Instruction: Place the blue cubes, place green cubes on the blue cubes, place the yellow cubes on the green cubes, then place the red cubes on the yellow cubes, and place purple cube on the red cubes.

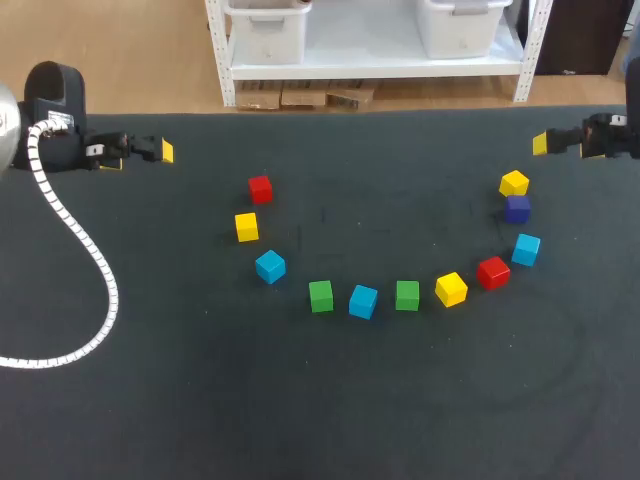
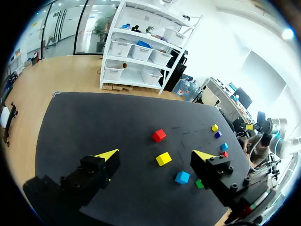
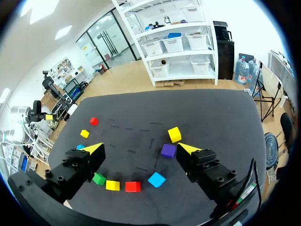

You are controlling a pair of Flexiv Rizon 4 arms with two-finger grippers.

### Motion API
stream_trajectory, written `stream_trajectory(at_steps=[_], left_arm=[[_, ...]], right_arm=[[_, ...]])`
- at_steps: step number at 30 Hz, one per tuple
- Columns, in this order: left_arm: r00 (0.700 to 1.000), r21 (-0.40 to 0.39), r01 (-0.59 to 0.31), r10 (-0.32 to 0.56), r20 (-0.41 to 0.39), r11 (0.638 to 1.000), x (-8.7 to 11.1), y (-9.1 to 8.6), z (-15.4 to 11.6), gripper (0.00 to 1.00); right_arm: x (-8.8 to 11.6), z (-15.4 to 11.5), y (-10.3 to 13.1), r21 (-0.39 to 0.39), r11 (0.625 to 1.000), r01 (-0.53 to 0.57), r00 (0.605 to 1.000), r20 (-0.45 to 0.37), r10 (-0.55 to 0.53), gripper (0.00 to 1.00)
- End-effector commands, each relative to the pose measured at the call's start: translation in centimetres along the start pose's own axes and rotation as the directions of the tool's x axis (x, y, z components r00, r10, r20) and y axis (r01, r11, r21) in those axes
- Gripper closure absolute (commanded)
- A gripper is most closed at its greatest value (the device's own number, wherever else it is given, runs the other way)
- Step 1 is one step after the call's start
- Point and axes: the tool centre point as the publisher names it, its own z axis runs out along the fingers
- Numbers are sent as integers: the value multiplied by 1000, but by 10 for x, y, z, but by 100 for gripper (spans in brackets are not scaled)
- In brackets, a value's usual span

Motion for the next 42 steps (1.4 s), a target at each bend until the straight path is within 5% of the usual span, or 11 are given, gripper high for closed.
stream_trajectory(at_steps=[1,10,25,34,39,42], left_arm=[[1000,12,-3,3,7,1000,2,3,0,0],[1000,12,-3,3,7,1000,2,3,0,0],[1000,12,-3,3,7,1000,2,3,0,0],[1000,12,-3,3,7,1000,2,3,0,0],[1000,12,-3,3,7,1000,2,3,0,0],[1000,12,-3,3,7,1000,2,3,0,0]], right_arm=[[0,0,0,0,1000,0,1000,0,0,0],[0,-2,0,3,1000,13,1000,-6,-13,0],[7,-29,27,11,979,205,967,-158,-200,0],[27,-33,24,24,916,401,868,-330,-371,0],[45,-26,9,66,829,556,735,-503,-454,0],[52,-28,3,54,808,586,692,-552,-465,0]])
